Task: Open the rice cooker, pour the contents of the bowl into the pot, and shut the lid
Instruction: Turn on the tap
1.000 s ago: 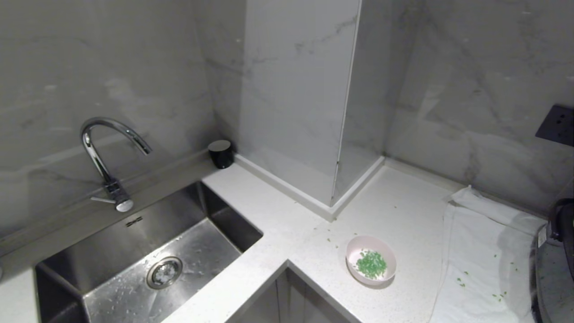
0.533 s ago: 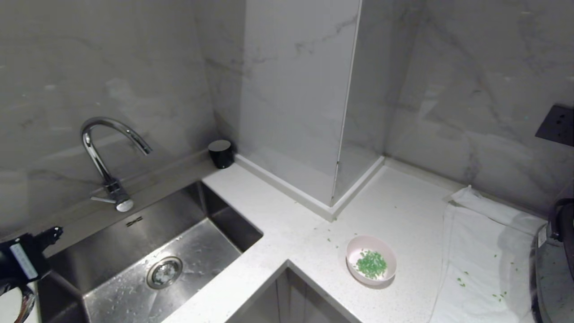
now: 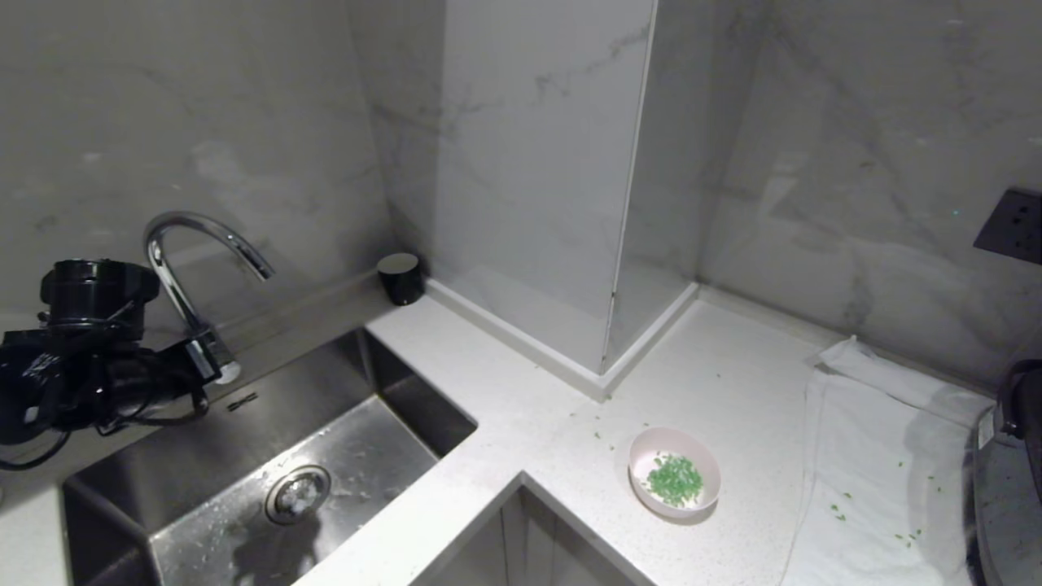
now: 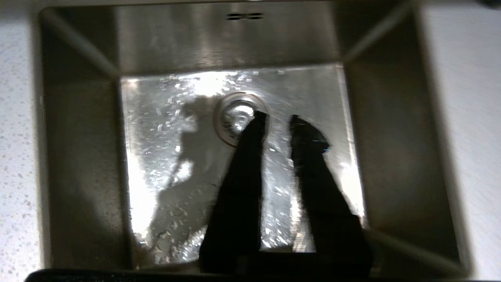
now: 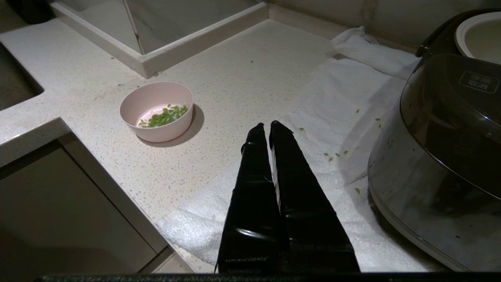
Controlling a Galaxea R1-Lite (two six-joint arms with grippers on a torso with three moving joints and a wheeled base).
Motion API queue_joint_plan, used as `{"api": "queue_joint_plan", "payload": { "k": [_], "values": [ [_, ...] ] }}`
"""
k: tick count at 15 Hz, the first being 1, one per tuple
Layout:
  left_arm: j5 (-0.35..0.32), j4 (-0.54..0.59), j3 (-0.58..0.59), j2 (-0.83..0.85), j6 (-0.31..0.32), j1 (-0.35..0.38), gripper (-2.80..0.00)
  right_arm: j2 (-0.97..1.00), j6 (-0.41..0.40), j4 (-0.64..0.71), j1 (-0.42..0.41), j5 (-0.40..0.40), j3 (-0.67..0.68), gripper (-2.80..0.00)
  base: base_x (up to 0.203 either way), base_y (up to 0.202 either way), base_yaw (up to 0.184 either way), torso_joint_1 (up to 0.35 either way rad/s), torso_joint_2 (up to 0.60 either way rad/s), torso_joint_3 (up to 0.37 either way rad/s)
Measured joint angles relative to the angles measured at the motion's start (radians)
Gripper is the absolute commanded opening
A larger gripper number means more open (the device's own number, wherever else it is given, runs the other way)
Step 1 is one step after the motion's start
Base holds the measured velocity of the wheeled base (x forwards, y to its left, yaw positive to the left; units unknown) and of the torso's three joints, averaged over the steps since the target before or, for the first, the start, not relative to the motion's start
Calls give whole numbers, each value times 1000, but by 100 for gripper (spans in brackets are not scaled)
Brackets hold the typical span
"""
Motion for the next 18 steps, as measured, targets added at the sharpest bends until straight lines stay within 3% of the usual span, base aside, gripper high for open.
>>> {"api": "queue_joint_plan", "payload": {
  "k": [3, 9, 18],
  "values": [
    [50, -16, -109, 161, -2, 44, 0, 0, 0, 0, 0, 0, 0, -280, 0, 0, 0, 0, 0, 0],
    [61, -73, -313, 319, 14, 113, 0, 0, 0, 0, 0, 0, 0, -280, 0, 0, 0, 0, 0, 0],
    [67, -75, -465, 500, -1, 154, 0, 0, 0, 0, 0, 0, 0, -280, 0, 0, 0, 0, 0, 0]
  ]
}}
